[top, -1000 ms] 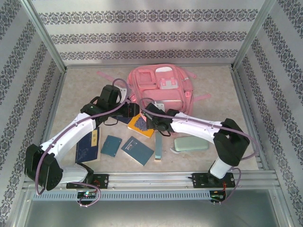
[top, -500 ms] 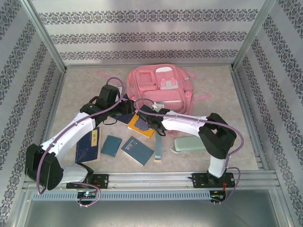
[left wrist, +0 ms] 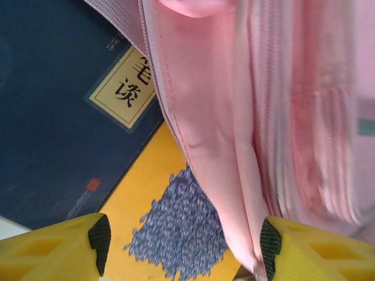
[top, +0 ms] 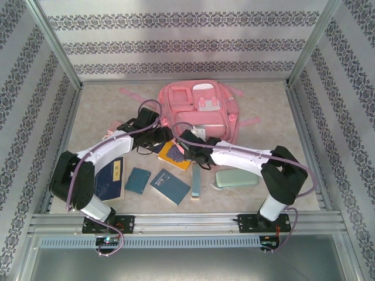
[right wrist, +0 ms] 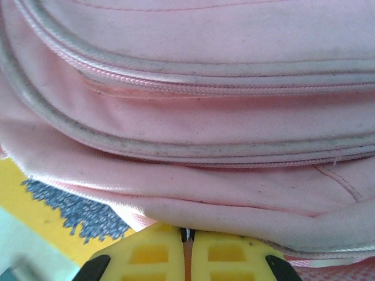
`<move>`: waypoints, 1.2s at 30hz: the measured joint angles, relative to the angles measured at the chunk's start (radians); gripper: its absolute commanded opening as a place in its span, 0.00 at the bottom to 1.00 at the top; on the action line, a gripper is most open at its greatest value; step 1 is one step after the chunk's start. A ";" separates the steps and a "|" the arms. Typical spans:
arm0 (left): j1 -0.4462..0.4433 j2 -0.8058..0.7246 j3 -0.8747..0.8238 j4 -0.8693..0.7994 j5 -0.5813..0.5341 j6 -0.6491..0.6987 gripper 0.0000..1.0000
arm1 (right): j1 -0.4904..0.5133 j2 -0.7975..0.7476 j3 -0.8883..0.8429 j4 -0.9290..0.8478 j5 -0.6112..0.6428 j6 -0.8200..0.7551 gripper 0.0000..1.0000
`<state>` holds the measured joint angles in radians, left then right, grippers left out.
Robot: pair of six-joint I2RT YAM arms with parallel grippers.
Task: Pack the student bag
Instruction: Unzip the student bag at the center of the table.
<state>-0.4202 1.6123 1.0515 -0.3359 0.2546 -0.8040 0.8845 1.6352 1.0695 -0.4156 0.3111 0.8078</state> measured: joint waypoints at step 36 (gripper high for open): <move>0.074 0.191 0.047 0.272 0.217 -0.178 0.00 | -0.149 -0.100 -0.158 0.230 -0.327 -0.188 0.02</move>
<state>-0.3466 1.8034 1.0981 -0.0639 0.4717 -0.9821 0.7353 1.5356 0.9112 -0.1860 -0.0158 0.6197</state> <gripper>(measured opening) 0.050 0.076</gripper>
